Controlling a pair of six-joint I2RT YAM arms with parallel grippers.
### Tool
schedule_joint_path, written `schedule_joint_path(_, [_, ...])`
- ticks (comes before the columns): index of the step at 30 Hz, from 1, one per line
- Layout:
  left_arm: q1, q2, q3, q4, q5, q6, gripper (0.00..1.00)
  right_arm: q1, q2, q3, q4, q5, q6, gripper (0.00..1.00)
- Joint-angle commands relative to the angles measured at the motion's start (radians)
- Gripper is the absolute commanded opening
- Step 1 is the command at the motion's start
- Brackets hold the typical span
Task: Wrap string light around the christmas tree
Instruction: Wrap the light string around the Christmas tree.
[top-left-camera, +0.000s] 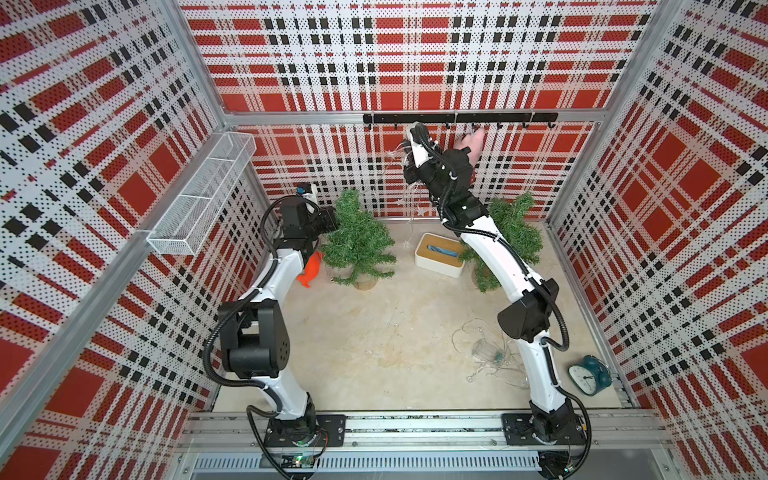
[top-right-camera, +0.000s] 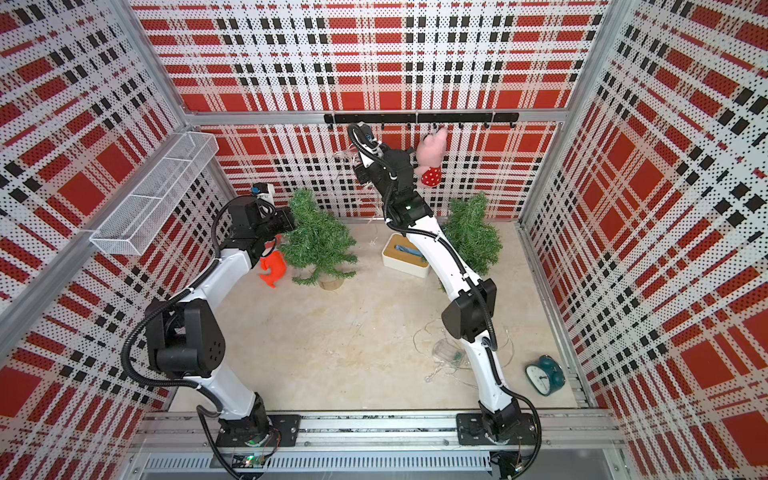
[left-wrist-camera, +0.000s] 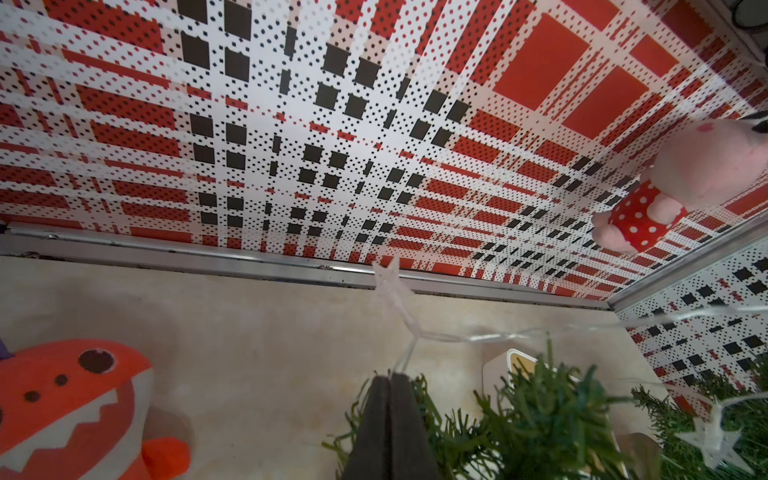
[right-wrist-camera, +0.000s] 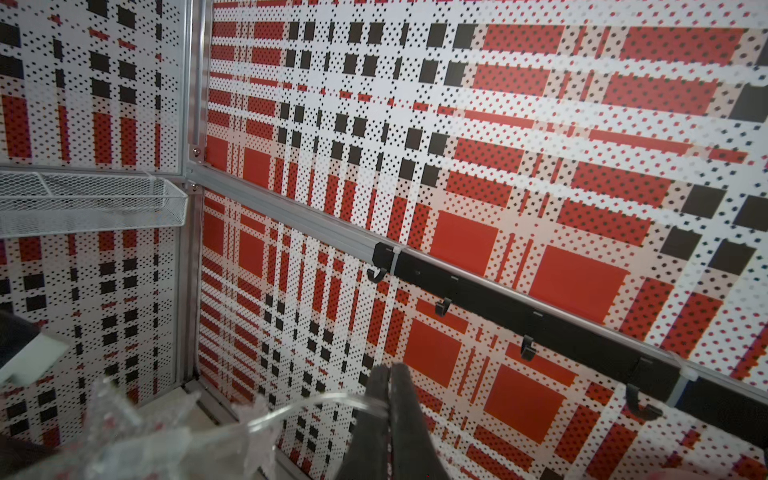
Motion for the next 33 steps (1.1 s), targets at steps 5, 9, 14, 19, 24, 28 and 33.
schedule_joint_path(5, [-0.012,-0.021,-0.034,0.001,-0.004,0.0,0.0,0.019,-0.138,-0.273,-0.109,0.138,0.039,0.0])
schedule_joint_path(9, [-0.017,-0.019,-0.032,-0.024,-0.005,0.001,0.0,0.017,-0.203,-0.452,-0.136,0.16,0.041,0.0])
schedule_joint_path(14, [-0.018,-0.026,-0.035,-0.043,-0.004,0.0,0.0,0.017,-0.279,-0.613,-0.25,0.106,0.129,0.0])
schedule_joint_path(19, [-0.014,-0.052,-0.049,-0.056,-0.004,0.004,0.0,0.052,-0.39,-0.807,-0.28,-0.075,0.259,0.0])
schedule_joint_path(24, [0.009,-0.092,-0.054,-0.067,0.002,-0.012,0.11,0.101,-0.476,-0.941,-0.232,-0.228,0.389,0.0])
schedule_joint_path(28, [0.04,-0.142,-0.067,-0.06,0.03,-0.042,0.24,0.101,-0.505,-1.001,-0.142,-0.342,0.513,0.0])
schedule_joint_path(33, [0.056,-0.182,-0.086,-0.068,0.029,-0.054,0.35,0.102,-0.497,-1.03,-0.021,-0.432,0.639,0.0])
